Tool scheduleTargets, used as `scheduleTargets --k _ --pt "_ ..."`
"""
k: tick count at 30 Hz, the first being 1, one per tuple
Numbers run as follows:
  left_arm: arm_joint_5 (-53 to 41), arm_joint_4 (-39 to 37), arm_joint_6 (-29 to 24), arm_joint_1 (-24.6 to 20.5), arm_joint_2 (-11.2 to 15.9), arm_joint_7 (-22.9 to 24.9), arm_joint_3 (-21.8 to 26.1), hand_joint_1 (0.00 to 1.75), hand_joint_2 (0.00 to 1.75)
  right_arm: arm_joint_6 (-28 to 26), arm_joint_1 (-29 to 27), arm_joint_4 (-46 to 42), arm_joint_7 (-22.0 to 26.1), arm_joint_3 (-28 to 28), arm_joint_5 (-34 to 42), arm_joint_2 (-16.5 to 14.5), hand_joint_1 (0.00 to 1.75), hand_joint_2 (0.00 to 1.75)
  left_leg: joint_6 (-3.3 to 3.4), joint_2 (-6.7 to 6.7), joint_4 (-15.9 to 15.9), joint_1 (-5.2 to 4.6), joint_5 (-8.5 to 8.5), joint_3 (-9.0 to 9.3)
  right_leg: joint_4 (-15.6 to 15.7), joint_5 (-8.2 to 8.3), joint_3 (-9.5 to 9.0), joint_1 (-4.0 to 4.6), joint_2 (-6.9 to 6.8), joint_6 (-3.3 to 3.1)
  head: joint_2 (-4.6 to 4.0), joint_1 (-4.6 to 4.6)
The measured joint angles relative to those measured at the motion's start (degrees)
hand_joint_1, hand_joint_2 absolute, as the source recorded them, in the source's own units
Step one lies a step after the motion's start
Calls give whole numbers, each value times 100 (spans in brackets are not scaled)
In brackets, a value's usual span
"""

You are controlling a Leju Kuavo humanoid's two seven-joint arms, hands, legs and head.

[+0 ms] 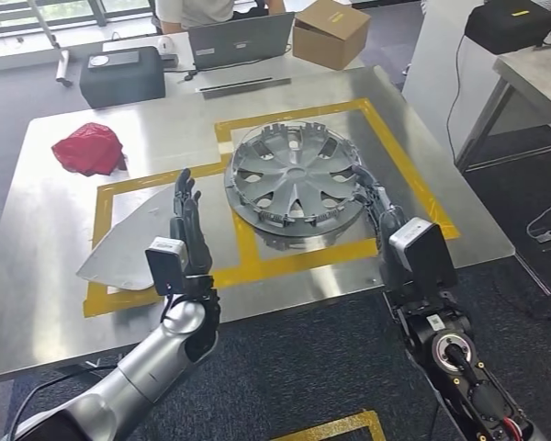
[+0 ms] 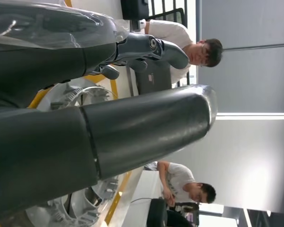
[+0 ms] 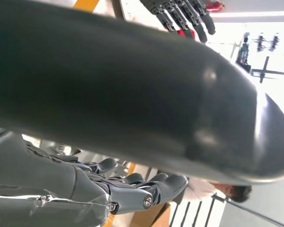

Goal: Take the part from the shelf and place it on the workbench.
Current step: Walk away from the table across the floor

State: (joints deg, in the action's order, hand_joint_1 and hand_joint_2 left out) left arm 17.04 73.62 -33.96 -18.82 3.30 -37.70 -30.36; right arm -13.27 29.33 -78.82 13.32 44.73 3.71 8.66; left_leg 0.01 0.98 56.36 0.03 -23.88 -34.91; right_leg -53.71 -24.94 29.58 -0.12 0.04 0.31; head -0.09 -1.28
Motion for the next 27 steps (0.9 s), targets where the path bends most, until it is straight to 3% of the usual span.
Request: scheduleTargets --k 3,4,5,6,8,10,11,14,16,19,20,21,22,25,27 --pt "-3 -13 6 -10 2 0 0 0 0 -1 -9 0 -2 -1 22 1 0 0 -92 -49 1078 37 -691 -437 15 133 161 -25 55 -51 0 -46" --pt "-4 -22 8 -10 2 0 0 0 0 -2 -17 1 -4 -1 33 2 0 0 -111 -50 1414 50 -834 -553 12 174 222 -26 81 -50 0 -55" --pt "-5 -32 9 -9 2 0 0 0 0 -2 -24 1 -6 0 43 3 0 0 -120 -51 1554 61 -858 -570 10 214 279 -26 114 -45 0 -60" --pt "-7 -40 10 -8 2 0 0 0 0 -2 -30 1 -8 1 52 5 0 0 -123 -53 1500 68 -792 -494 7 250 326 -27 147 -35 0 -64" --pt "-15 -46 10 -11 2 0 0 0 0 -2 -34 1 -9 1 62 7 0 0 -100 -119 689 82 -467 13 -6 313 398 -34 226 3 0 -74" --pt "-24 -45 10 -16 0 0 0 0 0 -2 -32 1 -9 -1 69 8 0 0 -44 -236 -57 73 -255 453 -7 375 449 -39 296 60 0 -77" --pt "-27 -45 10 -21 -2 0 0 0 0 -3 -30 1 -9 -2 70 8 0 0 -12 -278 -209 64 -238 528 -6 403 465 -41 324 92 0 -84" --pt "-36 -45 10 -21 -9 0 0 0 0 -3 -29 1 -10 -5 76 20 0 0 88 -223 -251 68 -178 490 -10 460 519 -31 385 194 0 -82" --pt "-42 -46 10 -18 -26 0 0 0 0 -7 -28 1 -10 -5 86 38 0 0 169 -145 -274 87 -109 429 -292 208 652 -18 271 237 0 -35" --pt "-47 -46 11 -9 -35 0 0 0 0 -11 -32 1 -11 -4 91 50 0 0 234 -17 -270 52 -13 294 -1523 -558 1060 -29 74 279 0 8" --pt "-47 -46 12 -2 -34 0 0 0 0 -11 -35 2 -11 -2 91 52 0 0 236 27 -267 42 17 249 -1821 -674 1122 -31 58 287 0 10" --pt "-47 -46 12 5 -33 0 0 0 0 -11 -37 2 -12 -1 92 52 0 0 235 71 -263 34 45 210 -1896 -670 1075 -30 51 286 0 10" --pt "-47 -46 13 11 -33 0 0 0 0 -11 -37 3 -13 1 92 52 0 0 229 114 -260 28 67 182 -1708 -563 898 -29 40 275 0 12" --pt "-48 -47 13 12 -32 0 0 0 0 -11 -24 2 -11 -1 92 52 0 0 183 241 -243 -3 113 142 -411 -188 48 21 -155 178 0 10" --pt "-50 -47 12 10 -32 0 0 0 0 -11 -9 1 -8 -3 92 53 0 0 128 326 -235 -17 157 127 -22 -143 -143 75 -238 115 0 5"
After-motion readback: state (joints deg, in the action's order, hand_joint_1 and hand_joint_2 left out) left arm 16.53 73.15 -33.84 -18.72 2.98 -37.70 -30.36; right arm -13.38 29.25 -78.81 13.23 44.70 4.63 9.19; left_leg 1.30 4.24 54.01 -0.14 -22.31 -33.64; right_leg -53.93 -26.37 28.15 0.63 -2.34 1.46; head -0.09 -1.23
